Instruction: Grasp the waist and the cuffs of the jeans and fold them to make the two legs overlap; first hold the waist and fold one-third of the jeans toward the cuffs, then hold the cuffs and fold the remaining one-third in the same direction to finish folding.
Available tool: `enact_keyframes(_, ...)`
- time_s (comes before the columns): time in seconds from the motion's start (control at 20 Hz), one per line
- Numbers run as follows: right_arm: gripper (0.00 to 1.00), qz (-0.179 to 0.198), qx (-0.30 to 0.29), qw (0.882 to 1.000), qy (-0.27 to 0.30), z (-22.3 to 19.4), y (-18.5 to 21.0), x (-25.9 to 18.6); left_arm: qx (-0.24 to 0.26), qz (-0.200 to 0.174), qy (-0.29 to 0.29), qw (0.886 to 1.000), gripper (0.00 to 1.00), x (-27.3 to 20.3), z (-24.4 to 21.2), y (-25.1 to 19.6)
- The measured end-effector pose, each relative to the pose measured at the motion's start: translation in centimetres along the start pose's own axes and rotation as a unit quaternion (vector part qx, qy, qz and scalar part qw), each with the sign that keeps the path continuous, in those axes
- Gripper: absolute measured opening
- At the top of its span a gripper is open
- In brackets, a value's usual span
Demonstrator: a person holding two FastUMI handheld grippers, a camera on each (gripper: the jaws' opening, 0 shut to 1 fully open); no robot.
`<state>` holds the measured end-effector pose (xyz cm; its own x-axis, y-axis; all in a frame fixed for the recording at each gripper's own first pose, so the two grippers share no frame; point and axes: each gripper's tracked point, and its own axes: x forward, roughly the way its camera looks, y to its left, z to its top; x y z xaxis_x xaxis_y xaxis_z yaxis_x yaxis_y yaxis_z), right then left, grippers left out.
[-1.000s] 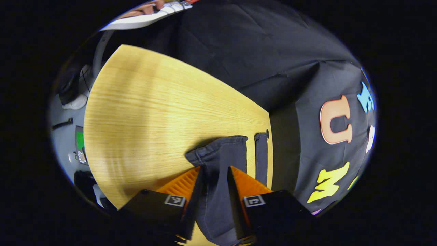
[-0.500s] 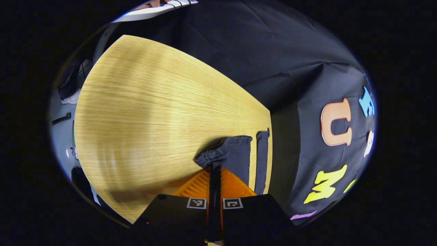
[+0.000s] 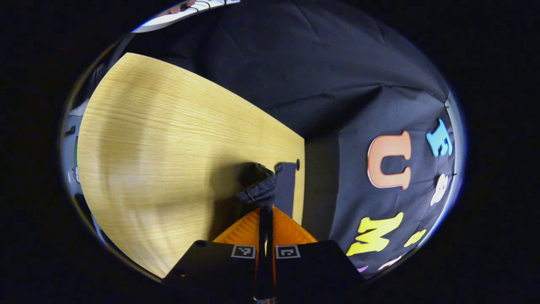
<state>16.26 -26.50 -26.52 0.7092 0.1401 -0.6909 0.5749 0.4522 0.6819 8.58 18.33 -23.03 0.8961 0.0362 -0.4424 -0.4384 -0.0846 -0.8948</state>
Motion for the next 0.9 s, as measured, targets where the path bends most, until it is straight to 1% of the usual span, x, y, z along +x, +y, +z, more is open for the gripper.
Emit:
enact_keyframes(0.15, 0.02, 0.030, 0.022, 0.999, 0.008, 0.6, 3.1, -0.3, -0.005, -0.019, 0.007, 1.000, 0.04, 1.0, -0.4, -3.9)
enact_keyframes(0.3, 0.01, 0.058, 0.020, 0.998, 0.009, 2.2, 6.5, -0.2, -0.007, -0.033, 0.014, 0.999, 0.03, 2.5, -0.5, -7.5)
enact_keyframes(0.5, 0.02, 0.082, 0.008, 0.997, 0.005, 4.2, 11.1, 0.8, -0.022, -0.020, 0.013, 0.999, 0.03, 5.8, 0.0, -9.6)
enact_keyframes(0.65, 0.01, 0.095, 0.006, 0.995, 0.001, 5.4, 14.1, 2.7, -0.039, -0.017, 0.012, 0.999, 0.03, 8.7, 0.1, -11.3)
enact_keyframes(0.75, 0.01, 0.103, 0.013, 0.995, 0.002, 5.9, 15.7, 4.2, -0.042, -0.018, 0.010, 0.999, 0.03, 10.8, 0.1, -12.5)
enact_keyframes(0.9, 0.01, 0.112, 0.017, 0.994, 0.002, 6.3, 17.7, 7.9, -0.042, -0.019, 0.011, 0.999, 0.03, 14.4, -0.3, -14.0)
